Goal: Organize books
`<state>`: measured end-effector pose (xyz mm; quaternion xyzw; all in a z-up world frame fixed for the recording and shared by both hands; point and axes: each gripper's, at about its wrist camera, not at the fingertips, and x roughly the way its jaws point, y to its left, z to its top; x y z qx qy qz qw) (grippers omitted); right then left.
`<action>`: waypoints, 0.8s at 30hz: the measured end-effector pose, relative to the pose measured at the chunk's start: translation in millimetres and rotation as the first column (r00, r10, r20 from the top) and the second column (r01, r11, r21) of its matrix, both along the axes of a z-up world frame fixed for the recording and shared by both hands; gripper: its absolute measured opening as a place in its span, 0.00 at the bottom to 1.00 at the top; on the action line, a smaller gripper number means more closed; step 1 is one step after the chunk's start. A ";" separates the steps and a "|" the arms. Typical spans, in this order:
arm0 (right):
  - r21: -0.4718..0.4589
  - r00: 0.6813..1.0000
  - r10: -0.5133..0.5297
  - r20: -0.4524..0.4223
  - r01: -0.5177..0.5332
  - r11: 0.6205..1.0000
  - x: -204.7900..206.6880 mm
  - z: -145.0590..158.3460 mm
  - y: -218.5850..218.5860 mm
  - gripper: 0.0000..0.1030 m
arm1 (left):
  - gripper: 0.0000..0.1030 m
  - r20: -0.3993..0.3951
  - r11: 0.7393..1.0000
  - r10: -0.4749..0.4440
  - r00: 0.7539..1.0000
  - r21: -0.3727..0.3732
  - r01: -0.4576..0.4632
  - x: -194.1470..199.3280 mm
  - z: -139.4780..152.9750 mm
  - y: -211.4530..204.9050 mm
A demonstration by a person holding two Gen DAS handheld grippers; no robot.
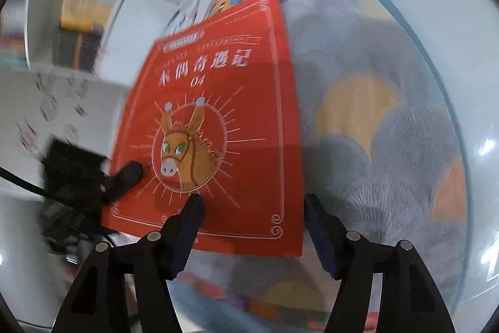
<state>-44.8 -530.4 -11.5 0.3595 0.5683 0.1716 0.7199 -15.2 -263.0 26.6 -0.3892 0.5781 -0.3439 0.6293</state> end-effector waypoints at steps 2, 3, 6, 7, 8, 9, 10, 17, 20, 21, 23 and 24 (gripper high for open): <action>0.110 0.998 -0.065 -0.025 0.067 0.992 -3.0 -7.9 -15.9 0.63 | 0.11 -0.006 1.000 0.003 1.000 -0.031 -0.004 2.0 2.5 -0.4; 0.153 0.995 -0.091 -0.037 0.095 0.984 -4.0 -11.4 -23.4 0.64 | 0.11 -0.008 0.999 0.006 1.000 -0.042 -0.006 2.8 3.7 -0.5; 0.230 0.988 -0.145 -0.060 0.155 0.961 -9.6 -18.6 -36.5 0.66 | 0.11 -0.012 0.998 0.004 1.000 -0.066 -0.005 4.5 7.0 -3.5; 0.242 0.986 -0.153 -0.065 0.164 0.956 -10.3 -20.3 -38.6 0.67 | 0.11 -0.016 0.997 0.003 1.000 -0.073 -0.005 5.0 7.0 -4.1; 0.256 0.985 -0.160 -0.070 0.173 0.951 -12.4 -22.6 -38.7 0.68 | 0.11 -0.025 0.996 0.006 1.000 -0.086 -0.008 5.3 6.0 -3.9; 0.271 0.984 -0.163 -0.075 0.177 0.946 -13.1 -24.3 -38.3 0.69 | 0.11 -0.034 0.995 0.008 0.999 -0.099 -0.011 5.7 4.5 -1.9; 0.291 0.983 -0.164 -0.080 0.180 0.940 -13.5 -26.0 -35.9 0.71 | 0.11 -0.044 0.993 0.012 0.999 -0.115 -0.017 6.1 3.5 -1.8; 0.389 0.986 -0.150 -0.069 0.165 0.906 -1.1 -26.1 -17.0 0.48 | 0.11 -0.062 0.995 0.009 0.998 -0.096 -0.015 4.5 0.0 0.7; 0.329 0.990 -0.134 -0.031 0.137 0.934 2.5 -15.5 -10.4 0.38 | 0.10 -0.013 1.000 0.006 1.000 -0.012 -0.006 3.0 6.6 3.7; 0.300 0.992 -0.125 -0.009 0.122 0.946 2.8 -9.3 -7.7 0.35 | 0.10 0.009 1.000 -0.006 1.000 0.023 0.005 2.3 10.1 3.6; 0.216 0.994 -0.094 0.047 0.082 0.973 2.4 8.2 -2.0 0.34 | 0.09 0.052 0.997 -0.031 0.998 0.070 0.027 -0.1 18.5 2.4; 0.151 0.994 -0.069 0.088 0.056 0.987 2.0 20.6 3.0 0.34 | 0.09 0.067 0.996 -0.038 0.997 0.078 0.033 -1.2 22.6 2.7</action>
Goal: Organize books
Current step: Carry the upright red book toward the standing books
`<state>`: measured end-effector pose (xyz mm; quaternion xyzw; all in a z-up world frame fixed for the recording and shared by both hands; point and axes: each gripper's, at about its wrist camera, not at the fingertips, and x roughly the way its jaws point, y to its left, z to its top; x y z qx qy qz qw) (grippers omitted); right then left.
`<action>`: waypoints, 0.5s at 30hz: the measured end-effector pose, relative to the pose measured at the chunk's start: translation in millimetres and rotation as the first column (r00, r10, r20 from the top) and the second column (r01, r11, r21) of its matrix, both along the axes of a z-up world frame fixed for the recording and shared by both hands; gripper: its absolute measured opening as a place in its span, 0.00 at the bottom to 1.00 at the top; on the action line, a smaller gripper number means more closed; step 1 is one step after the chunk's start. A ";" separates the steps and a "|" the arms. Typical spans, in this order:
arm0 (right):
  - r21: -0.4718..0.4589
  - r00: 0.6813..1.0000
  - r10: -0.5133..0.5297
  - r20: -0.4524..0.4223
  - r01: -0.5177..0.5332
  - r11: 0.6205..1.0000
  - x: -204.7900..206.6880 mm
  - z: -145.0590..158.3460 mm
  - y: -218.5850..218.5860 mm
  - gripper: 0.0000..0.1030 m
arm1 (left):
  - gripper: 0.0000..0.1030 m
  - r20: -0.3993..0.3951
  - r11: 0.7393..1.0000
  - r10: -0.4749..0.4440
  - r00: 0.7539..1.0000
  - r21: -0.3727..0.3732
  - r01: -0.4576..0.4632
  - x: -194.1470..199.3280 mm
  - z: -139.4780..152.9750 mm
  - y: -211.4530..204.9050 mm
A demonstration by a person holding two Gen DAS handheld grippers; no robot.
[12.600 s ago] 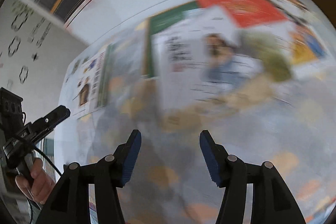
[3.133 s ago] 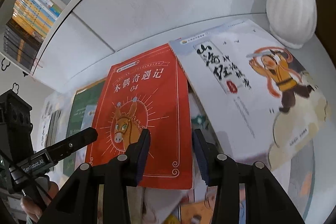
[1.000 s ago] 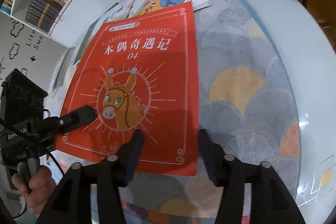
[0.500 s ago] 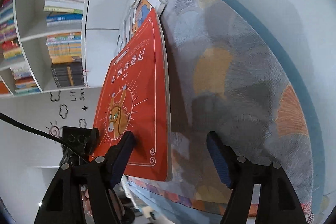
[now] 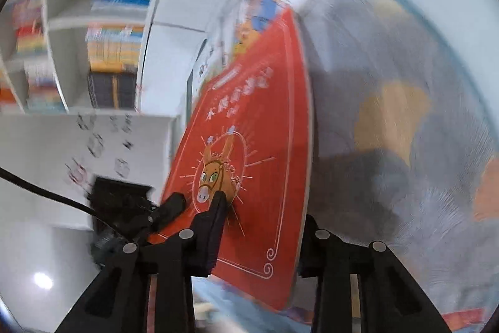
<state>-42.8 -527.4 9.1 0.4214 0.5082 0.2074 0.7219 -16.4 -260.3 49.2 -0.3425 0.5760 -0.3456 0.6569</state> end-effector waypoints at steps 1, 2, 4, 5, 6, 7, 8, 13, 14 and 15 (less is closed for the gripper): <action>-0.049 0.999 0.016 0.028 -0.015 0.999 0.1 9.0 3.9 0.34 | 0.09 0.022 1.000 -0.010 1.000 0.009 0.010 -1.0 6.5 0.2; -0.113 0.997 0.039 0.068 -0.032 0.993 -0.8 23.1 9.6 0.34 | 0.09 0.039 1.000 -0.018 0.999 0.016 0.017 -1.6 11.1 0.7; -0.202 0.990 0.075 0.122 -0.049 0.978 -3.5 45.2 18.5 0.34 | 0.10 0.070 0.999 -0.034 0.997 0.020 0.033 -2.7 23.1 2.8; -0.252 0.983 0.098 0.153 -0.057 0.966 -5.8 58.6 24.2 0.34 | 0.11 0.087 0.999 -0.040 0.995 0.018 0.039 -3.1 30.7 4.8; -0.283 0.979 0.113 0.172 -0.061 0.957 -8.0 67.9 28.6 0.34 | 0.12 0.103 0.999 -0.047 0.994 0.021 0.046 -3.0 37.9 6.2; -0.319 0.973 0.126 0.196 -0.058 0.946 -9.8 80.4 34.5 0.34 | 0.12 0.117 0.998 -0.055 0.992 0.027 0.052 -2.8 44.4 8.3; -0.336 0.969 0.133 0.210 -0.056 0.940 -10.0 87.1 38.3 0.34 | 0.12 0.134 0.998 -0.058 0.989 0.027 0.055 -2.9 51.8 12.0; -0.369 0.944 0.165 0.286 -0.051 0.928 -2.6 127.6 75.3 0.34 | 0.13 0.205 1.000 -0.017 0.979 -0.001 0.018 2.2 86.1 50.6; -0.378 0.936 0.179 0.303 -0.055 0.924 1.2 135.4 87.8 0.34 | 0.13 0.219 1.000 -0.002 0.976 -0.006 0.003 4.0 92.8 63.7; -0.384 0.927 0.194 0.319 -0.061 0.921 5.7 143.5 101.9 0.34 | 0.13 0.232 1.000 0.015 0.973 -0.010 -0.013 5.6 98.9 77.4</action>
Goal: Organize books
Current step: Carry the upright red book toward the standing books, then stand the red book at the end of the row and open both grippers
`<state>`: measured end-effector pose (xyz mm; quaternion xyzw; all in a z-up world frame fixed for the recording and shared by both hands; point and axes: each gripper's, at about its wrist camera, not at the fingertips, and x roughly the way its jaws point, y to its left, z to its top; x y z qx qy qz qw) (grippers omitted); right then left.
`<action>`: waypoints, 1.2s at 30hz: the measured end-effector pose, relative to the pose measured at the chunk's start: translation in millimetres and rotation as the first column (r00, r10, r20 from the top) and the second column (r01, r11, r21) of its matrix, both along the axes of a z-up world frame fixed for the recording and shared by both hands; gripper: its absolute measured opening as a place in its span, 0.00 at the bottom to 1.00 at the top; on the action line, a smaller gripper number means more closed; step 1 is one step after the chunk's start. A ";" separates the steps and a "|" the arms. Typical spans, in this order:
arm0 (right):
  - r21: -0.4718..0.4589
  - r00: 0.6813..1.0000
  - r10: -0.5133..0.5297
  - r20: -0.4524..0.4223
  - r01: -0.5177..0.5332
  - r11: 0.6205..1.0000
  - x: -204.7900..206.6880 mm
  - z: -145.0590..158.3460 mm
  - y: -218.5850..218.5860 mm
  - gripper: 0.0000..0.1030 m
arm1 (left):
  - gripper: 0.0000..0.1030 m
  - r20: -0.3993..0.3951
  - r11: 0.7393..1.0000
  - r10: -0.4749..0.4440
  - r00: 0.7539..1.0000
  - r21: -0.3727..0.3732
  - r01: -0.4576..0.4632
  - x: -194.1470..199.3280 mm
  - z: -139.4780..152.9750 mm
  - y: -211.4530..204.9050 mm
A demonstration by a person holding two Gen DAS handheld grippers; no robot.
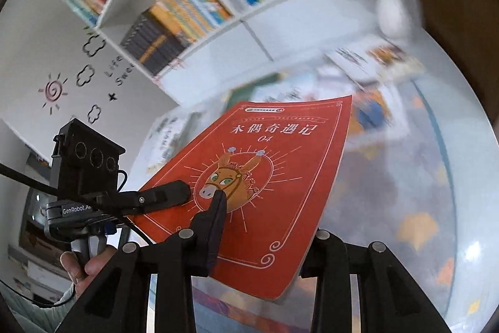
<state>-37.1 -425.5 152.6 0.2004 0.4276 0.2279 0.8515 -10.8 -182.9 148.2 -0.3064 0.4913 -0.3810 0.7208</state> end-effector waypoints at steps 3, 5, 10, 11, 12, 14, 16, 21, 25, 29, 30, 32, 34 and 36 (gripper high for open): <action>-0.005 0.998 0.054 0.042 -0.054 0.999 16.9 16.2 46.5 0.34 | 0.13 0.037 0.998 0.062 0.997 -0.004 -0.061 4.7 16.8 49.0; -0.001 0.994 0.098 0.057 -0.098 0.995 31.6 23.5 82.1 0.35 | 0.13 0.060 0.994 0.111 0.992 0.003 -0.111 10.3 25.3 89.6; -0.023 0.977 0.199 0.079 -0.198 0.980 71.6 29.4 186.6 0.35 | 0.13 0.093 0.974 0.216 0.972 0.043 -0.221 25.5 29.6 187.1; -0.024 0.973 0.218 0.074 -0.217 0.976 82.3 26.7 213.5 0.35 | 0.13 0.097 0.968 0.238 0.966 0.054 -0.244 28.3 28.8 203.5; -0.009 0.971 0.232 0.052 -0.232 0.973 94.2 21.8 238.1 0.36 | 0.13 0.100 0.961 0.260 0.960 0.066 -0.267 31.9 25.8 222.9; 0.043 0.970 0.243 -0.019 -0.242 0.969 117.1 8.4 279.1 0.36 | 0.14 0.095 0.948 0.296 0.950 0.092 -0.305 41.0 16.4 263.1; 0.064 0.966 0.255 -0.050 -0.251 0.966 133.0 -4.3 317.4 0.36 | 0.15 0.073 0.937 0.325 0.943 0.109 -0.331 53.9 4.4 300.8; 0.013 0.965 0.246 -0.086 -0.246 0.969 163.3 -29.2 400.4 0.36 | 0.15 0.036 0.933 0.331 0.943 0.137 -0.332 85.3 -23.5 361.6; -0.037 0.971 0.215 -0.109 -0.220 0.975 185.9 -40.0 428.1 0.36 | 0.15 -0.017 0.943 0.321 0.947 0.095 -0.318 116.8 -50.4 388.6; -0.080 0.974 0.187 -0.130 -0.198 0.977 207.7 -49.1 444.3 0.36 | 0.15 -0.036 0.950 0.306 0.951 0.081 -0.303 137.4 -66.6 395.8; -0.092 0.975 0.180 -0.129 -0.193 0.977 210.8 -50.6 446.9 0.36 | 0.15 -0.047 0.952 0.301 0.953 0.072 -0.297 141.4 -71.4 397.6; -0.130 0.980 0.164 -0.116 -0.179 0.975 214.9 -52.3 453.9 0.36 | 0.15 -0.068 0.958 0.287 0.956 0.054 -0.283 151.6 -81.7 404.0; -0.154 0.983 0.151 -0.105 -0.167 0.974 215.6 -54.8 458.1 0.36 | 0.15 -0.071 0.961 0.274 0.959 0.056 -0.271 158.3 -87.0 404.6; -0.160 0.985 0.139 -0.105 -0.155 0.975 217.9 -60.0 461.8 0.36 | 0.15 -0.078 0.961 0.273 0.959 0.068 -0.268 163.1 -92.9 406.3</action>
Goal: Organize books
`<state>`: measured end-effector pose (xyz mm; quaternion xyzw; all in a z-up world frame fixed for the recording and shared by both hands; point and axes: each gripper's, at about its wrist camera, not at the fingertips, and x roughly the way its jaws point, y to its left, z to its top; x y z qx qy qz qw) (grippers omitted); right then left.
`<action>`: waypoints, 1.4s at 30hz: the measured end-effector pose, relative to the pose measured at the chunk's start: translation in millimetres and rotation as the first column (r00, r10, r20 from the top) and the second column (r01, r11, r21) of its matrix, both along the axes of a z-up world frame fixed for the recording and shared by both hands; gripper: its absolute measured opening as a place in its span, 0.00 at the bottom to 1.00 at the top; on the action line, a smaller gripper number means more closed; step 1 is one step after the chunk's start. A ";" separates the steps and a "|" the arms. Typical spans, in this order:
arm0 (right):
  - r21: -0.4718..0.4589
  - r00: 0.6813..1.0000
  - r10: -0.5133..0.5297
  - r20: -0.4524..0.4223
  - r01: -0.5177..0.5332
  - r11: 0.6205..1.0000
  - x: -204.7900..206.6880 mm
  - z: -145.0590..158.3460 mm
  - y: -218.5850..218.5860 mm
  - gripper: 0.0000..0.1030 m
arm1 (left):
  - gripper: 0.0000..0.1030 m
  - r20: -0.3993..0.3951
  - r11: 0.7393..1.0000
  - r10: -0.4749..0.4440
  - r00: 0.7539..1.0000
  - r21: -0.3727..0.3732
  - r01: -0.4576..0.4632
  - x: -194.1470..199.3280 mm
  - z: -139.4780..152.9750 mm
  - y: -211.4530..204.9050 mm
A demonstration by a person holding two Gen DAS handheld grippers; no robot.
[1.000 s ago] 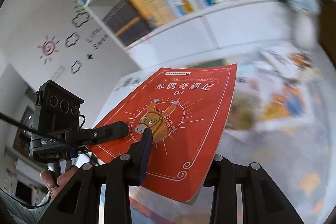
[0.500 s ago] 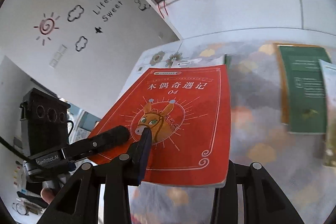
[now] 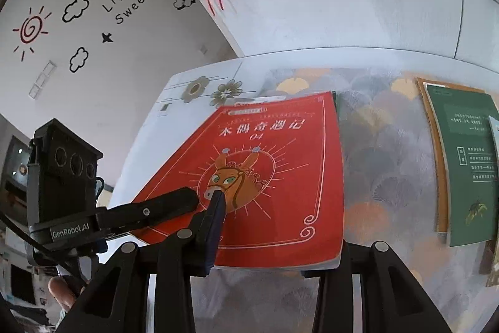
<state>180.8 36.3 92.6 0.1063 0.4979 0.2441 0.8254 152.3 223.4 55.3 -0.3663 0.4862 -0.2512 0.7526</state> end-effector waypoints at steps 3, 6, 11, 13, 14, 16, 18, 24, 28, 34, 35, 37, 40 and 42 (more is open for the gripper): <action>0.002 1.000 -0.009 -0.019 0.009 1.000 2.8 -10.8 4.3 0.36 | 0.15 -0.028 1.000 0.005 1.000 -0.005 -0.005 3.1 -12.2 5.2; 0.005 0.999 -0.002 -0.047 0.002 1.000 4.3 -21.2 6.8 0.36 | 0.17 -0.057 1.000 0.026 0.998 -0.001 -0.026 1.4 -24.2 13.2; 0.013 0.997 -0.001 -0.083 0.002 1.000 2.6 -35.5 4.2 0.36 | 0.19 -0.110 0.997 0.071 0.991 0.031 -0.068 -10.2 -40.2 25.0; 0.019 0.995 -0.001 -0.098 0.002 1.000 1.8 -42.6 0.4 0.36 | 0.19 -0.104 0.992 0.091 0.990 0.096 -0.081 -17.3 -38.8 28.5; 0.014 0.994 0.002 -0.107 -0.001 1.000 0.7 -46.0 -1.0 0.37 | 0.19 -0.096 0.990 0.100 0.990 0.107 -0.090 -21.4 -37.5 31.2; 0.017 0.992 0.034 -0.124 -0.032 0.999 -1.8 -51.7 -2.3 0.37 | 0.19 -0.075 0.980 0.151 0.986 0.143 -0.139 -31.3 -32.5 39.2; -0.006 0.992 0.057 -0.115 -0.058 0.998 -6.0 -52.3 -1.5 0.37 | 0.19 -0.041 0.966 0.202 0.979 0.171 -0.192 -43.8 -25.7 48.1; -0.033 0.991 0.086 -0.105 -0.090 0.995 -17.7 -52.2 -0.3 0.37 | 0.22 -0.026 0.942 0.278 0.960 0.201 -0.267 -75.7 -16.6 66.7; -0.043 0.988 0.110 -0.112 -0.115 0.992 -25.7 -52.3 2.1 0.37 | 0.22 -0.015 0.932 0.306 0.952 0.208 -0.297 -93.0 -8.3 71.4; -0.077 0.982 0.143 -0.121 -0.153 0.985 -49.3 -48.5 -10.7 0.37 | 0.22 0.020 0.927 0.320 0.947 0.202 -0.317 -104.1 12.6 62.9; -0.081 0.983 0.140 -0.117 -0.150 0.985 -53.6 -46.8 -15.0 0.37 | 0.22 0.026 0.927 0.317 0.948 0.201 -0.315 -105.7 16.2 60.9; -0.085 0.985 0.127 -0.113 -0.137 0.987 -62.6 -42.4 -27.2 0.37 | 0.22 0.043 0.930 0.305 0.951 0.202 -0.307 -109.1 25.1 54.9; -0.088 0.989 0.089 -0.116 -0.099 0.991 -74.8 -37.7 -49.3 0.37 | 0.22 0.070 0.936 0.282 0.957 0.201 -0.290 -112.3 39.4 41.6; -0.085 0.991 0.061 -0.121 -0.071 0.994 -81.1 -35.9 -64.9 0.40 | 0.22 0.092 0.940 0.260 0.961 0.204 -0.273 -113.8 50.2 28.4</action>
